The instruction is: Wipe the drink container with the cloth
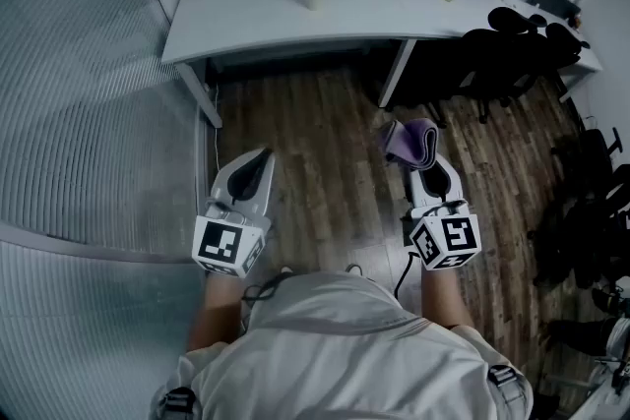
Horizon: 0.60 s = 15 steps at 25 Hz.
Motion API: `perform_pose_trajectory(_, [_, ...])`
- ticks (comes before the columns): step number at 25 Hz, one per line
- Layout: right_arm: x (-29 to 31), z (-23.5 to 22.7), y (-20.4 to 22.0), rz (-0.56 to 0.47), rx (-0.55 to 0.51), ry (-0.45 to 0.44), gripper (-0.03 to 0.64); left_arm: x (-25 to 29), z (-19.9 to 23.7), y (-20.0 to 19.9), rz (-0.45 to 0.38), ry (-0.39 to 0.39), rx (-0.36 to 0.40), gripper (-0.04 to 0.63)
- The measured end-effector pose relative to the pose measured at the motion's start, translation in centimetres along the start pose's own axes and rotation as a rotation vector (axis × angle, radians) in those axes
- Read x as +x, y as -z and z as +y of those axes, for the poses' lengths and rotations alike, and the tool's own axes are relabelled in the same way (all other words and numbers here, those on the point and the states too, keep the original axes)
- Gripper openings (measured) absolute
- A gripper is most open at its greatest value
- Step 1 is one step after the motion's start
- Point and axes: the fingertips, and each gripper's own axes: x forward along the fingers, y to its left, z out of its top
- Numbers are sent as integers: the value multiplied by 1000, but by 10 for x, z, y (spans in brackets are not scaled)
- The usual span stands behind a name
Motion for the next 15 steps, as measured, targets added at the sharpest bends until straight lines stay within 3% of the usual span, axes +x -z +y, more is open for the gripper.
perform_pose_trajectory(15, [-11,2,-3,-14,30,-3,84,-8,-8,-6,6,7,3,5])
